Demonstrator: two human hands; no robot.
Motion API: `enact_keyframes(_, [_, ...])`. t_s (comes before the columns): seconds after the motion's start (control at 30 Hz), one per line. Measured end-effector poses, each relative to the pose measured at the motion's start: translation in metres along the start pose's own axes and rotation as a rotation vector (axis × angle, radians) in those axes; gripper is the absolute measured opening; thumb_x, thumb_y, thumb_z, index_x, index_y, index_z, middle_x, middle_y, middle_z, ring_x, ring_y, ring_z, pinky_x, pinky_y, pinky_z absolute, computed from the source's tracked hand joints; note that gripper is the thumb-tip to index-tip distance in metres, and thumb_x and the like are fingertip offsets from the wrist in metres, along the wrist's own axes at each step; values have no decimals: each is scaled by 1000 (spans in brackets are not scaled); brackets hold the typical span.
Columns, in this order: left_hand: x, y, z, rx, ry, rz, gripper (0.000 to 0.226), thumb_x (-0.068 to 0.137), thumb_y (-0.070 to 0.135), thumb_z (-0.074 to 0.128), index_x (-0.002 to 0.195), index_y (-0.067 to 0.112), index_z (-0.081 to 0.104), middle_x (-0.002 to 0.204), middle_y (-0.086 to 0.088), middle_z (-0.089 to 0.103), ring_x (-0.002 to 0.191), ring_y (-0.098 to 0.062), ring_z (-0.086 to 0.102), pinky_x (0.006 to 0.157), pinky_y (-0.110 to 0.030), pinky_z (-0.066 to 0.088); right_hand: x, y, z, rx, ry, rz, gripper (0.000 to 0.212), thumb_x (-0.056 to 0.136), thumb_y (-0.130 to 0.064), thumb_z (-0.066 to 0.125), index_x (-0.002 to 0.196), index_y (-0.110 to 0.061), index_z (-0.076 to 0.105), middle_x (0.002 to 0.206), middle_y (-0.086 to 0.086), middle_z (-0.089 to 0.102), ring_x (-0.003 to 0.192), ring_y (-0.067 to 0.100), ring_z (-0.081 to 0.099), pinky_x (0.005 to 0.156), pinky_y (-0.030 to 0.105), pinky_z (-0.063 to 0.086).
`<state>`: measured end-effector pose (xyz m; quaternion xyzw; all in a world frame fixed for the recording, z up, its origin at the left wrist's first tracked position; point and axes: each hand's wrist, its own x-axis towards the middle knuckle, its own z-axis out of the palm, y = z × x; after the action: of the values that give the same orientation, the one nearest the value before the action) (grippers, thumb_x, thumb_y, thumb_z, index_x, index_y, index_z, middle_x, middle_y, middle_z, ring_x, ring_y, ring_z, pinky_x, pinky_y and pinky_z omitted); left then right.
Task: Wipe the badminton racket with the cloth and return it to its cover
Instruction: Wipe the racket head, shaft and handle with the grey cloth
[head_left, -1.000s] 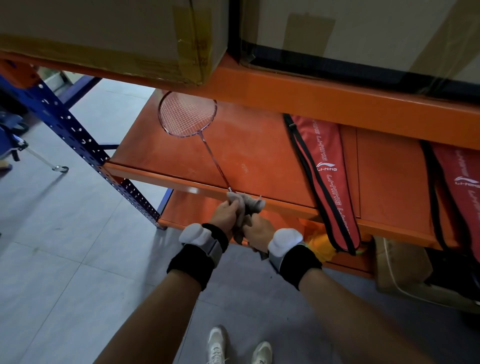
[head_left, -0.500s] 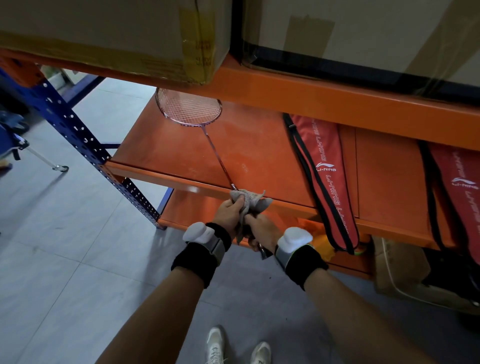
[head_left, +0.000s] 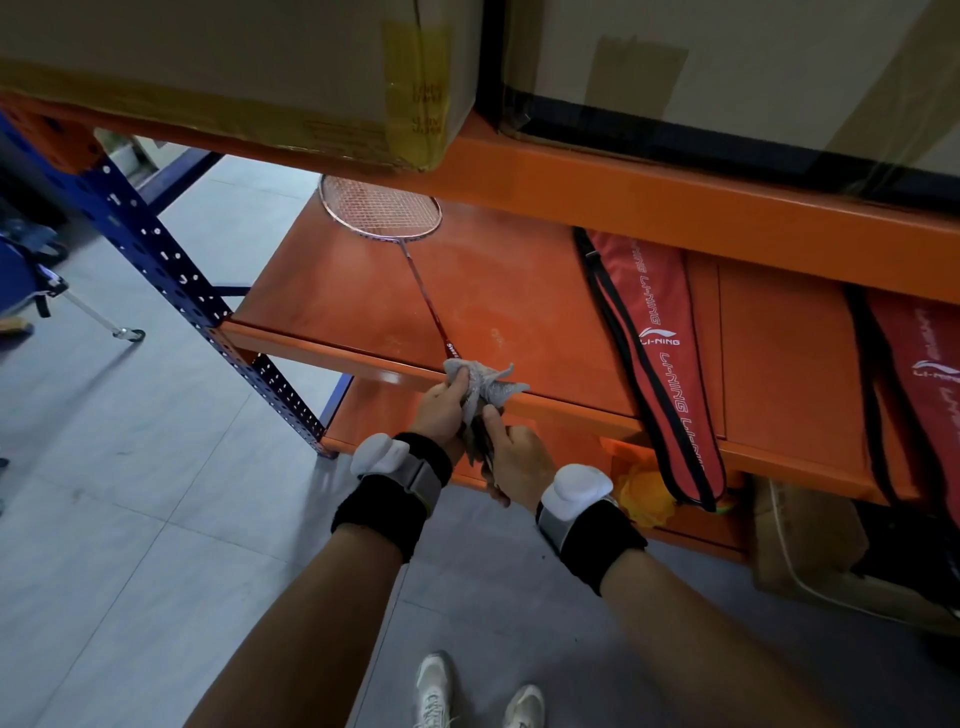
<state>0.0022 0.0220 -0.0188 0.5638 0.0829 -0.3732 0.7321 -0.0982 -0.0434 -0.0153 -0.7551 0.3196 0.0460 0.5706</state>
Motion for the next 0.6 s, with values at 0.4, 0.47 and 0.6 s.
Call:
enact_keyframes(0.4, [-24, -24, -4, 237, -148, 48, 34, 102, 20, 43, 128, 2, 53, 86, -11, 72, 74, -21, 67, 72, -34, 56, 34, -13, -19, 263, 6, 78, 51, 84, -58, 61, 111, -16, 56, 104, 4, 69, 99, 21, 66, 77, 29, 54])
enact_keyframes(0.47, [-23, -30, -2, 378, -124, 61, 29, 101, 10, 38, 127, 1, 49, 52, -1, 58, 41, -13, 51, 42, -23, 42, 35, -15, -17, 173, -44, 47, 47, 82, -44, 70, 118, -18, 56, 109, 4, 68, 101, 21, 66, 84, 31, 53])
enact_keyframes(0.6, [-24, -13, -10, 279, -353, 5, 56, 85, -13, 45, 138, 5, 43, 104, -13, 65, 91, -19, 66, 81, -36, 52, 39, -15, -22, 13, 78, -17, 32, 86, -30, 67, 112, -13, 61, 101, 7, 71, 93, 25, 67, 84, 36, 53])
